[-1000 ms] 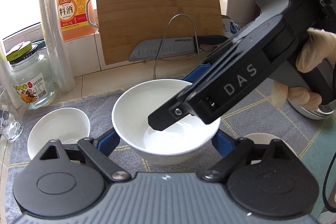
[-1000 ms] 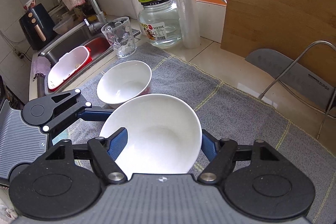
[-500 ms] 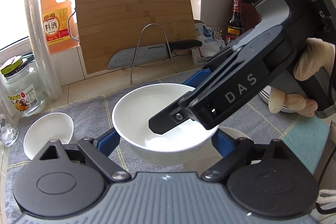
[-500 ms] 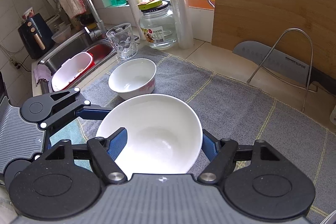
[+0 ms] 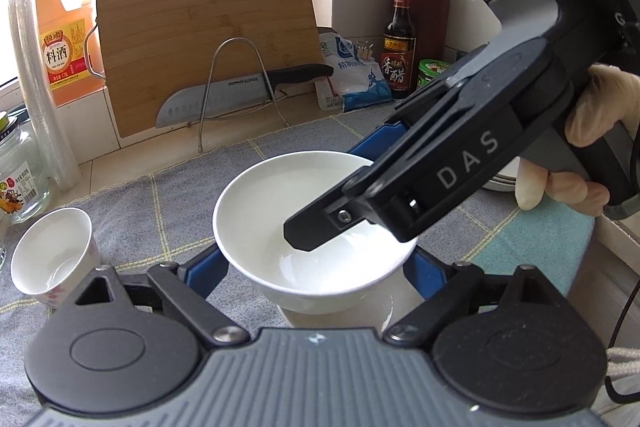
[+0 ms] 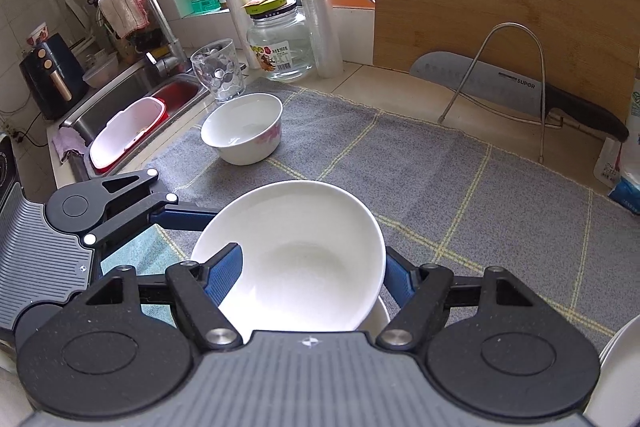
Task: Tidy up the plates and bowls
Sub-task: 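Carry the white bowl with the right gripper over the bowl by the left gripper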
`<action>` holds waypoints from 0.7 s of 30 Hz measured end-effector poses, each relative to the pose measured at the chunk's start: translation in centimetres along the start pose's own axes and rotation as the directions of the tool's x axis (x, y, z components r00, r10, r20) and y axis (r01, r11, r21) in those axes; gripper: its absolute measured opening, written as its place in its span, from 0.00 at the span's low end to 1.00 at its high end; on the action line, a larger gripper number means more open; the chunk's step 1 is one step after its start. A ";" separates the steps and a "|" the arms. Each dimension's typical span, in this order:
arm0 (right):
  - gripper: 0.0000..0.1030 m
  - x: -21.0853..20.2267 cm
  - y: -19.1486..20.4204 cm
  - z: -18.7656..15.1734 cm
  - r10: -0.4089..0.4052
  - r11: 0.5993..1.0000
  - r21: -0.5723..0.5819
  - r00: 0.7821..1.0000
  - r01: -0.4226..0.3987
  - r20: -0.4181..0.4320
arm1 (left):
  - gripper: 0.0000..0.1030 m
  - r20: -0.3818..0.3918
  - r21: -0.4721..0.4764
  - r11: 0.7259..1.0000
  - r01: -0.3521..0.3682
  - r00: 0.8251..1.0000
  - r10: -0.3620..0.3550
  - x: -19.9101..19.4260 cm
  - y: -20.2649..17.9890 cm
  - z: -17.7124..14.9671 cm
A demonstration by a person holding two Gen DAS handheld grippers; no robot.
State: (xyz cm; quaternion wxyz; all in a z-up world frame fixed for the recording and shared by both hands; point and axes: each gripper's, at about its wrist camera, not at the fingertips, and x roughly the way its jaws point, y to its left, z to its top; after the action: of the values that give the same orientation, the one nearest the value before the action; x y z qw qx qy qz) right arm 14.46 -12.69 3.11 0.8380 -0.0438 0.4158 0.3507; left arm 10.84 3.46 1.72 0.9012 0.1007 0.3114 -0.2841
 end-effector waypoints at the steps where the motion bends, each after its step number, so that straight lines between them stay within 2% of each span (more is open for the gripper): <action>1: 0.77 -0.1 0.0 -0.2 -0.003 1.000 0.004 1.000 0.003 -0.002 | 0.91 -0.004 0.002 1.000 0.006 1.000 -0.006 0.0 -0.2 -0.1; 9: 0.77 -0.4 0.0 -2.1 -0.016 1.000 0.022 1.000 0.017 -0.020 | 0.91 -0.043 0.006 0.999 0.039 0.998 -0.039 0.4 -0.9 -0.6; 21: 0.77 -0.1 -0.2 -3.1 -0.016 0.999 0.032 0.999 0.017 -0.040 | 0.91 -0.074 0.015 0.998 0.053 0.996 -0.052 1.0 -1.2 -1.1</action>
State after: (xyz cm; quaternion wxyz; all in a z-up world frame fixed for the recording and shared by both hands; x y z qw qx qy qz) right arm 12.45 -14.00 1.17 0.8331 -0.0406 0.4374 0.3361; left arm 10.23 2.41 0.25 0.8805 0.1107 0.3444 -0.3064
